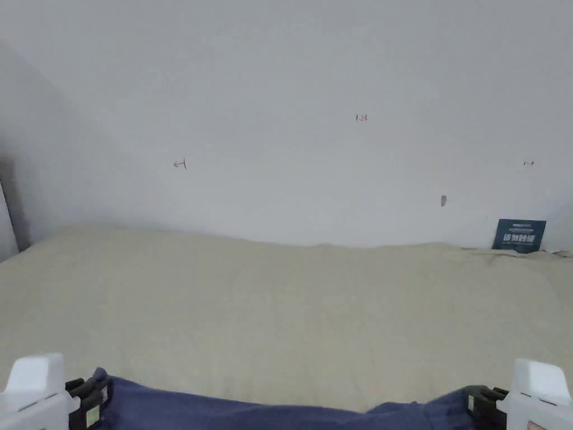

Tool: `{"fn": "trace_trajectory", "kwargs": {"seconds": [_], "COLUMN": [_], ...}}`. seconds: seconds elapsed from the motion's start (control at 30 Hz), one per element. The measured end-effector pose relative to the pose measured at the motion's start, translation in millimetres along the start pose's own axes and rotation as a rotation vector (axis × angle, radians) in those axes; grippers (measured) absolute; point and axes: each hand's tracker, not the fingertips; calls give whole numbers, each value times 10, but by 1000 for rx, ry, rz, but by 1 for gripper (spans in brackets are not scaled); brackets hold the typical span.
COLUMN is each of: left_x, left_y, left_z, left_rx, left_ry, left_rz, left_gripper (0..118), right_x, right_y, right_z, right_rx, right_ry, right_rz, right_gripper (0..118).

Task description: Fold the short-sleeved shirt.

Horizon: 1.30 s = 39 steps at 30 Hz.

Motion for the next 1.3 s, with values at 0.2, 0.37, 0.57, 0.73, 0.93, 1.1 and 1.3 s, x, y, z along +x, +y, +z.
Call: {"fn": "trace_trajectory", "kwargs": {"seconds": [0.2,0.37,0.57,0.73,0.93,1.1,1.3], "left_x": [133,242,415,457,479,461,417], "left_y": [672,1216,1740,2019,2195,2211,2241], "left_z": [1374,2129,2600,2745,2718,2577,2344], "left_rx": [214,354,477,507,502,477,446], "left_ry": [-41,-43,-22,-34,-16,-7,26], "left_rz": [-26,-29,-76,-61,-68,-75,-83], "left_gripper": [4,4,4,4,4,4,3], "right_x": [-242,-469,-655,-713,-757,-744,-672], "right_y": [612,1240,1851,2108,2260,2258,2324], "right_z": [1235,1975,2522,2635,2578,2452,2283], "right_rx": [201,324,439,465,468,456,444], "right_ry": [44,45,56,14,-21,-25,-53], "right_rz": [64,118,131,154,171,173,168], "right_gripper": [2,2,2,2,2,2,2]}}
